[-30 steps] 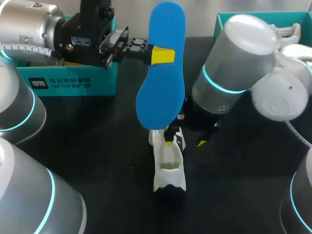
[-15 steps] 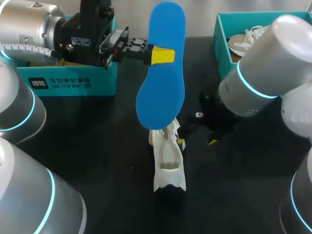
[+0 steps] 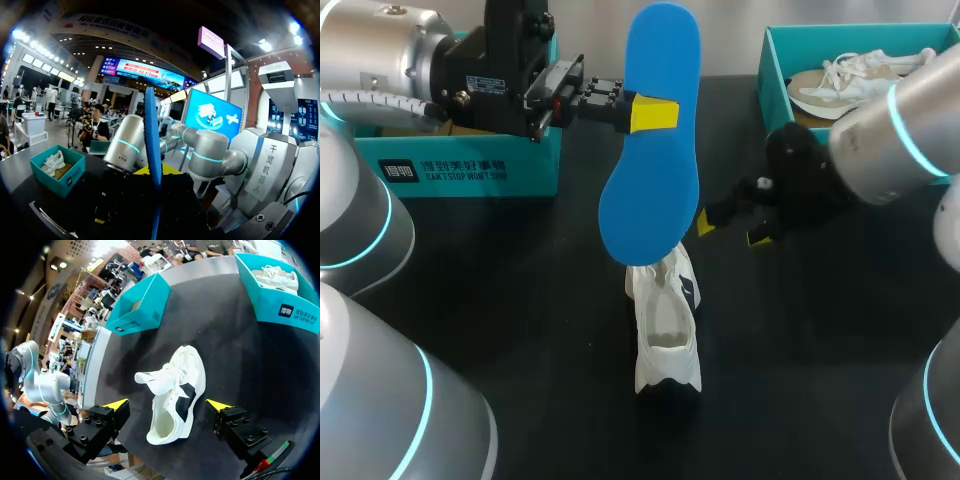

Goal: Take the shoe out of the shoebox, open the shoe tongue, remove and reinsert the insole, then place the shoe into the shoebox

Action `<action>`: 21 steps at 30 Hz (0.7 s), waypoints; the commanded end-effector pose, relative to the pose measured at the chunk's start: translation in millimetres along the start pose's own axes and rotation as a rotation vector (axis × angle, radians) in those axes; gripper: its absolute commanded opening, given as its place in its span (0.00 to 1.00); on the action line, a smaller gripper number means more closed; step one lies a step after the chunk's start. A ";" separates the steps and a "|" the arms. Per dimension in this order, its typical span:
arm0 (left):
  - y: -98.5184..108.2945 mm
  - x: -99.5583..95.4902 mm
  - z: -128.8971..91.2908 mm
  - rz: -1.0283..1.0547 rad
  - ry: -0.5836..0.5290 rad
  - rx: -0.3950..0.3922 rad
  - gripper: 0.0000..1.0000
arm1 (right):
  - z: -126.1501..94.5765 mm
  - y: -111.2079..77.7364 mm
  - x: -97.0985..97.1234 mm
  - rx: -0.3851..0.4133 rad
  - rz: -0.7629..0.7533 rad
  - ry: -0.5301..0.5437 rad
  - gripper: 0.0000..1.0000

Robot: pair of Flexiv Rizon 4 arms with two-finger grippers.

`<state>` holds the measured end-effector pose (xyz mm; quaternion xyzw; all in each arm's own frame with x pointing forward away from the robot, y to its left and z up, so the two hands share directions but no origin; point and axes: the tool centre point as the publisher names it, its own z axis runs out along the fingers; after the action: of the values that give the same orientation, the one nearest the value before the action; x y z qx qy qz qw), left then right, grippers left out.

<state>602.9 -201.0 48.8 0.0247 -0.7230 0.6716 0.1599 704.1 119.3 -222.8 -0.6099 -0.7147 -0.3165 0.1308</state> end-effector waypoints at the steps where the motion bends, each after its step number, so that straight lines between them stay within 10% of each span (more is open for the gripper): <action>1: -0.3 -0.9 0.8 0.000 0.002 0.000 0.00 | -14.6 -3.7 -2.9 -0.001 0.042 0.241 1.00; 12: -0.3 -0.9 0.8 0.000 0.002 0.000 0.00 | -15.5 0.4 0.0 0.027 0.034 0.229 1.00; 21: -0.3 -0.9 0.8 0.000 0.002 0.000 0.00 | -1.9 34.5 16.9 -0.070 0.020 0.485 1.00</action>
<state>602.8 -201.0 48.8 0.0246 -0.7230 0.6716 0.1600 724.4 121.3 -188.0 -0.5547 -0.6617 -0.4398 0.2470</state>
